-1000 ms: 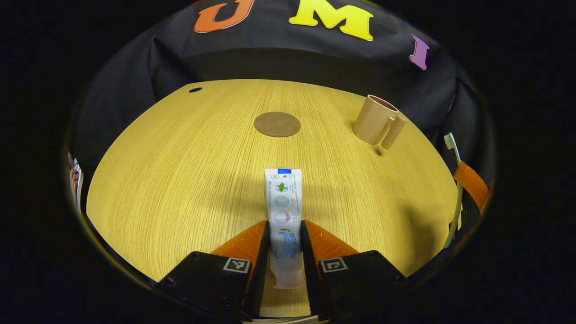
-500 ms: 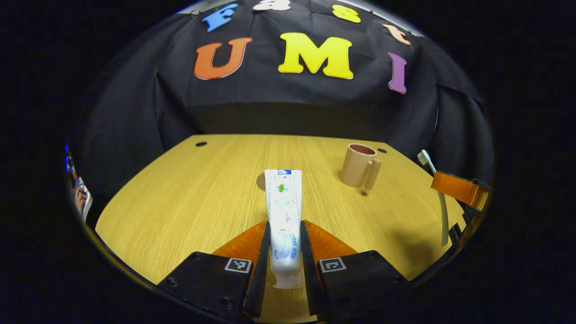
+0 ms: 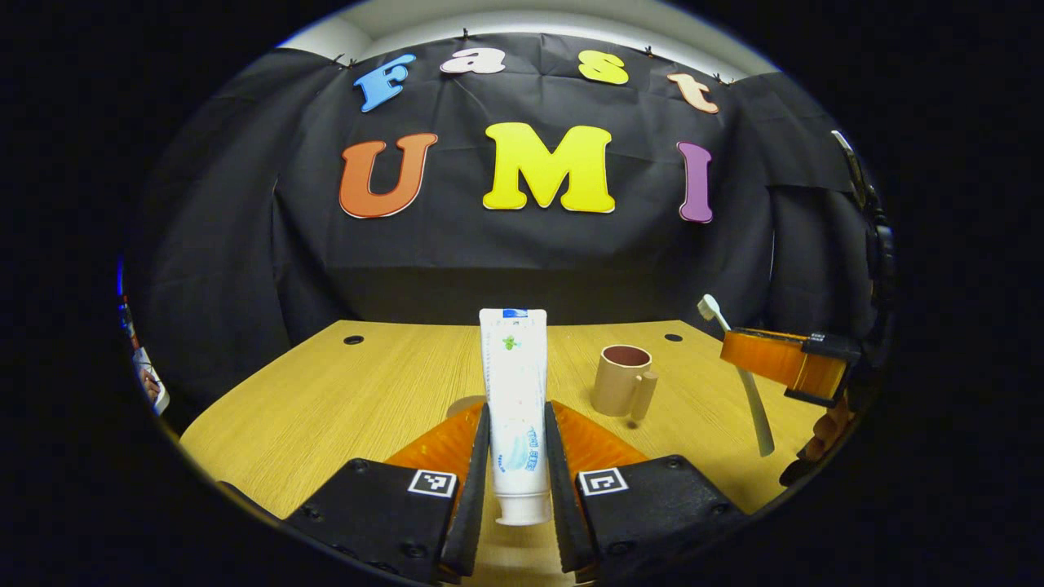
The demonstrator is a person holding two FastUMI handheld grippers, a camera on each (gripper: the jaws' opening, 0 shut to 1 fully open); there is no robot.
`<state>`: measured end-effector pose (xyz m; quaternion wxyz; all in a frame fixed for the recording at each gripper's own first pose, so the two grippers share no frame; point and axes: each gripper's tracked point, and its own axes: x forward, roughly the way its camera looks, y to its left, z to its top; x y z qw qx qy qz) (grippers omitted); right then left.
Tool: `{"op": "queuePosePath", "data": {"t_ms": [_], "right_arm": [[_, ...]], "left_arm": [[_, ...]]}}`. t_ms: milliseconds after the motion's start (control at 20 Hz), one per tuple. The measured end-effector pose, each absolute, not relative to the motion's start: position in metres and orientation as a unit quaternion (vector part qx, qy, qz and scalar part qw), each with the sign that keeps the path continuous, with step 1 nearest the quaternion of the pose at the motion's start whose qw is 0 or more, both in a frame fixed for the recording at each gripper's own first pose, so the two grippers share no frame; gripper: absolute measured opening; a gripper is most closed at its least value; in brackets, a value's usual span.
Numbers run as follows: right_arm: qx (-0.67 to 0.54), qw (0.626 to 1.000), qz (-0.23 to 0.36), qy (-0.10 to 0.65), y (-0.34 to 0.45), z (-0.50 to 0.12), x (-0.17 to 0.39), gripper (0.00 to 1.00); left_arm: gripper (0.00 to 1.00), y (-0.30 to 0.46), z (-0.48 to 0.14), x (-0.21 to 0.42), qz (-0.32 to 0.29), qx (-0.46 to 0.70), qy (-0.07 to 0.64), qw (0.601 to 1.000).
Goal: Put the toothbrush and toothpaste on the desktop into the cup, then pick up the cup and place it on the coaster on the desktop.
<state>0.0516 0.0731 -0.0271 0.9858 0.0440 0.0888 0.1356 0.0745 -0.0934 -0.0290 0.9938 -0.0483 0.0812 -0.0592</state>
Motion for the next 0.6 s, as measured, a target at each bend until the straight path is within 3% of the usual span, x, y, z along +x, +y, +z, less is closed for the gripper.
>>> {"op": "queuePosePath", "data": {"t_ms": [600], "right_arm": [[0.060,0.988,0.132,0.054,0.100,0.012,0.210,0.00]], "left_arm": [[0.40,-0.082,-0.014,0.120,-0.040,-0.056,0.051,0.996]]}}
